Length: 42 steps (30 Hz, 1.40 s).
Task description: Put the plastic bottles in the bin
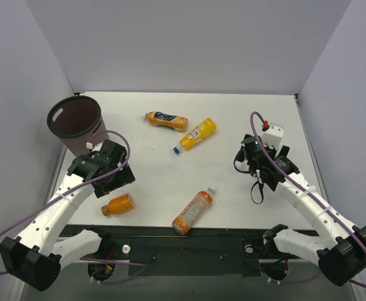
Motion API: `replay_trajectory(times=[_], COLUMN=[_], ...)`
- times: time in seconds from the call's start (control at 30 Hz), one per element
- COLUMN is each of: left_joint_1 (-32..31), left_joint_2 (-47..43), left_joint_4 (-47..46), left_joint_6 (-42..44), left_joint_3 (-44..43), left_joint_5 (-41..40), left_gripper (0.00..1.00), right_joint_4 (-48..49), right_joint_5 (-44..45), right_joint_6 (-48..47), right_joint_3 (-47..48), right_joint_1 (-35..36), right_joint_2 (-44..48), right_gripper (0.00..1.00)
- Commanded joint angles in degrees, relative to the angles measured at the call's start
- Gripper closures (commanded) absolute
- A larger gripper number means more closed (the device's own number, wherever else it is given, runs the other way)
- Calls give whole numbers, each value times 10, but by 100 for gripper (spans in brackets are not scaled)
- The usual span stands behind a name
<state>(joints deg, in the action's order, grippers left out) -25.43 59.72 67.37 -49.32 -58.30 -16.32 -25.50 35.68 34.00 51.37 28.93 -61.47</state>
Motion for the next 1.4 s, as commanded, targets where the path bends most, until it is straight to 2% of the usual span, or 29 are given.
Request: replay_trajectory(times=[0.0,0.17,0.37,0.47,0.73,0.9,1.03,1.27,1.37], left_joint_1=[-3,-3,-2,-1,2,16,52,106,109], left_joint_2=[7,-10,-34,-28,2,-67,-96,-87,-77], left_joint_4=[12,16,-1,-15,34,18,-3,-68,-91], left_joint_6=[-43,-99,-221,-276,-360,-443,-459,-445,-445], left_joint_3=[1,21,62,80,96,134,171,223,230], left_joint_5=[-6,2,23,7,9,-37,-24,17,23], left_gripper=[3,3,3,3,3,3,3,3,3], right_joint_4=[-8,-6,10,24,42,35,51,48,46], right_joint_5=[11,9,-7,-26,-83,-101,-130,-136,-133], right_joint_6=[13,13,10,3,-23,-39,-49,-44,-44], right_joint_3=[-17,-32,-58,-80,-87,-73,-79,-84,-88], right_joint_1=[3,3,3,3,2,1,1,0,0], right_joint_2=[20,32,49,57,44,14,12,8,20], right_gripper=[1,0,0,0,0,0,0,0,0])
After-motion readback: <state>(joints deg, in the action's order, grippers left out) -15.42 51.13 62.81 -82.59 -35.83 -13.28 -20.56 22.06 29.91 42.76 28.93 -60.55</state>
